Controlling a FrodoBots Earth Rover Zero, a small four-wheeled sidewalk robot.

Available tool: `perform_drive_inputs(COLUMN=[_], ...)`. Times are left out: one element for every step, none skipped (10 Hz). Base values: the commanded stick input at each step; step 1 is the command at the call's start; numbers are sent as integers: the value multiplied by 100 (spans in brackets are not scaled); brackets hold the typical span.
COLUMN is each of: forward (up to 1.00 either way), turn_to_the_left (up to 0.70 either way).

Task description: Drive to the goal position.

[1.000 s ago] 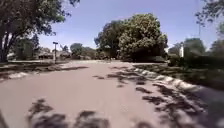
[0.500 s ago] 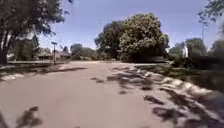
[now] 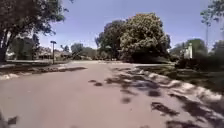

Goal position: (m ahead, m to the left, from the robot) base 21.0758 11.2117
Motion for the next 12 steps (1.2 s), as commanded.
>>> perform_drive_inputs(forward=[70,70,70,70,70,70,70,70,70,70,70,70], turn_to_the_left=[0,0,0,0,0,0,0,0,0,0,0,0])
